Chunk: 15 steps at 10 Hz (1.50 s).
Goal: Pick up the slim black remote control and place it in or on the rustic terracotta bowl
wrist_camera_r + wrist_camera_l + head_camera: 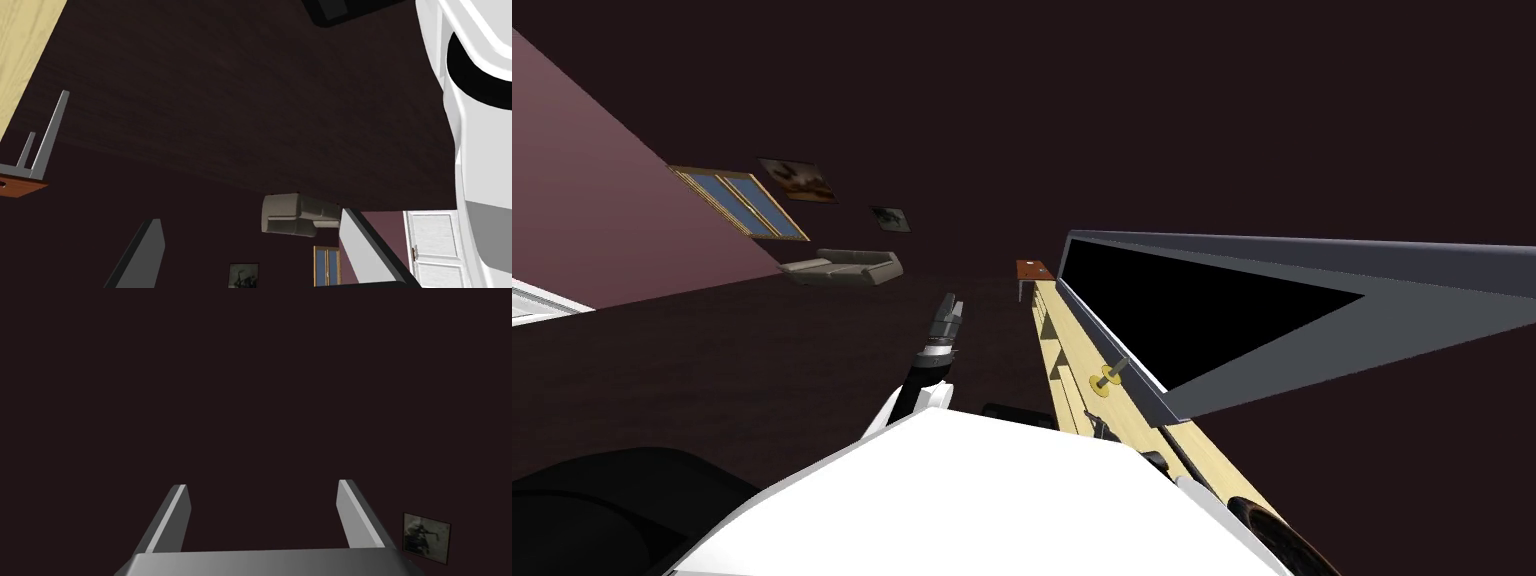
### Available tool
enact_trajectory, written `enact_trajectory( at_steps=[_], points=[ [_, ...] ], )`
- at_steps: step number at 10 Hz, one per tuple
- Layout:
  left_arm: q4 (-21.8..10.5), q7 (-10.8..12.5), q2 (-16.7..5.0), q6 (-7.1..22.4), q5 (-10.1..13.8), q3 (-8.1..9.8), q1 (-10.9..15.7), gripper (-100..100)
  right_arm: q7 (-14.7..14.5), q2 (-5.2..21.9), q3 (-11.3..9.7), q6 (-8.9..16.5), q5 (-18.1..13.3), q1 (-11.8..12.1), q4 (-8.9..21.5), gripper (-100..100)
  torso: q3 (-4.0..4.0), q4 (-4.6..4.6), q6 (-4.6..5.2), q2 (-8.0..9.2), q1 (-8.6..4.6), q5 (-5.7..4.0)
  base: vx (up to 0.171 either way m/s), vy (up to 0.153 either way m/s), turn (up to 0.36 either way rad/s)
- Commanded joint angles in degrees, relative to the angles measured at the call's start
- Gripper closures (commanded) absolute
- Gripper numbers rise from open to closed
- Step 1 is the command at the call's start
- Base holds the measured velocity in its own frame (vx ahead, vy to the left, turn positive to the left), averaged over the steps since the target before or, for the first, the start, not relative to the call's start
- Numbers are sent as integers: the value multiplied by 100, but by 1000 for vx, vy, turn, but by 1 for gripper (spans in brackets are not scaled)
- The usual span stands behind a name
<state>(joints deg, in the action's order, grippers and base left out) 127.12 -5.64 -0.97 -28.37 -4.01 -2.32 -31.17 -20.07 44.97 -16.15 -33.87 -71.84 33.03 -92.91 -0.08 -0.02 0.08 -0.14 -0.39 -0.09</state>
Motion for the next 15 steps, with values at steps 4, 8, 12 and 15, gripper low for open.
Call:
enact_trajectory(
  at_steps=[4, 8, 12, 15],
  points=[
    [0, 0, 0, 0, 0, 0, 0, 0, -220, 645, -422, -67, -717, -148, 620, -100, -2, -1, 1, -4, 2, 1, -42, -55, 269],
    [0, 0, 0, 0, 0, 0, -1, 0, -338, 1138, -746, -93, -1189, -279, 1058, -100, -5, -1, 2, -10, 2, 0, -34, -57, 212],
    [0, 0, 0, 0, 0, 1, -1, 0, -442, 1591, -1049, -109, -1592, -416, 1431, -100, -7, -2, 4, -14, 0, 0, -29, -51, 185],
    [0, 0, 0, 0, 0, 1, -2, 0, -518, 1641, -1105, -126, -1638, -471, 1575, -100, -10, -3, 7, -18, 8, 1, -12, -28, 60]
  ],
)
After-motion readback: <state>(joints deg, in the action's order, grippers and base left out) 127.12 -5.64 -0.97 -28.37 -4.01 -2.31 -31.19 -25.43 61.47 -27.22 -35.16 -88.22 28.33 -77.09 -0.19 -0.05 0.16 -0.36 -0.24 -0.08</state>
